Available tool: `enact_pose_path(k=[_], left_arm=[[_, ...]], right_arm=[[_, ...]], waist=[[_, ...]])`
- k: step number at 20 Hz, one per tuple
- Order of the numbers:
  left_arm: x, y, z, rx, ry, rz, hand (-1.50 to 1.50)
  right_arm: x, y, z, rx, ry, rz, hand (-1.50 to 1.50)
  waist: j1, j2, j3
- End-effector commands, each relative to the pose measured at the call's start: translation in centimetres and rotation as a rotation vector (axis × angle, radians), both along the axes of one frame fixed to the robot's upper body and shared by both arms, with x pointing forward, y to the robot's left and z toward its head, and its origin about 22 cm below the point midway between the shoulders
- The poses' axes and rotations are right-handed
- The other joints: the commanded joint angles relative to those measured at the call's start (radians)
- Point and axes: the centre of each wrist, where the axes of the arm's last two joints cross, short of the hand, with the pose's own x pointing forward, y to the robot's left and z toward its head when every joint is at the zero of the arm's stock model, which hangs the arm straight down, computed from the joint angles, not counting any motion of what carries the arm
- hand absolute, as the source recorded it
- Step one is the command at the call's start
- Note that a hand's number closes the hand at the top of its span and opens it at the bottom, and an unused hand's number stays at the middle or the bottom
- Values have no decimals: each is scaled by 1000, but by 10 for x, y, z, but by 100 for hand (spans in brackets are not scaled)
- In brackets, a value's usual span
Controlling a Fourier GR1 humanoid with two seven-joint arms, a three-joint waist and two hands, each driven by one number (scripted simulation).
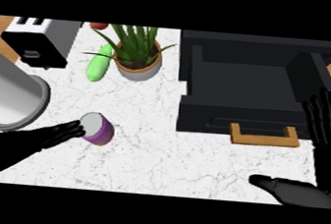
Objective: Pick up the can, place it into the drawer and close the drawer
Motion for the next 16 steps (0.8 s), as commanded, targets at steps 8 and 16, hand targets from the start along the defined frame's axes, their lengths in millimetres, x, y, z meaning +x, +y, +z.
enact_pose_path(k=[8, 16], left_arm=[[42, 63, -7, 3, 110, -16, -150], [35, 34, -10, 36, 133, 1, -150]], right_arm=[[-25, -24, -12, -2, 45, -37, -150], [-24, -38, -1, 2, 36, -38, -150]], waist=[[5, -3, 1], [13, -5, 1]])
